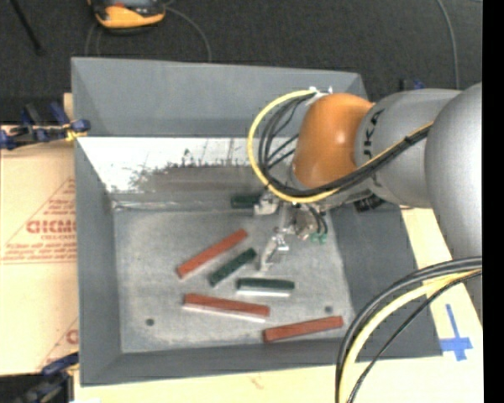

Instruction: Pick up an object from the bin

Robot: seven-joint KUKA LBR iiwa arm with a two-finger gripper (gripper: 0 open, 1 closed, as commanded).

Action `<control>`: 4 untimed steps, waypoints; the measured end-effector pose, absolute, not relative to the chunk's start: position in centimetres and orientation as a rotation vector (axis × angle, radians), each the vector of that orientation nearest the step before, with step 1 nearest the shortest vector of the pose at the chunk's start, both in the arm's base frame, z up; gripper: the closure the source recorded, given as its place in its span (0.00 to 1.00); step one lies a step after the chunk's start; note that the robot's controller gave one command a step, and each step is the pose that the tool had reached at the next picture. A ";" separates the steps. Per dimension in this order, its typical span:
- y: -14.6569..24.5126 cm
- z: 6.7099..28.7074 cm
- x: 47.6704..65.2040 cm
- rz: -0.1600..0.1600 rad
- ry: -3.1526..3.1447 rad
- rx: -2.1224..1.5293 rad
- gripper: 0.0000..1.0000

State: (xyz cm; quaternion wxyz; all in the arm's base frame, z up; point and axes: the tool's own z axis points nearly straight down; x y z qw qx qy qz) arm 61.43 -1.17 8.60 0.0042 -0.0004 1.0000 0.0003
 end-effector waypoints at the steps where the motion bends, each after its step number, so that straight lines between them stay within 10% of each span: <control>1: -0.9 8.1 57.8 -0.001 3.136 -0.106 0.00; 2: 7.1 8.1 61.4 -0.007 3.140 0.009 1.00; 3: 7.1 8.1 61.4 -0.007 3.140 0.008 1.00; 4: 4.8 23.8 63.5 -0.003 3.124 -0.210 1.00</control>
Offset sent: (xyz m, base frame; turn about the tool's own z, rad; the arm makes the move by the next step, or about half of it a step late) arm -0.0056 0.0864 -0.0160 0.0092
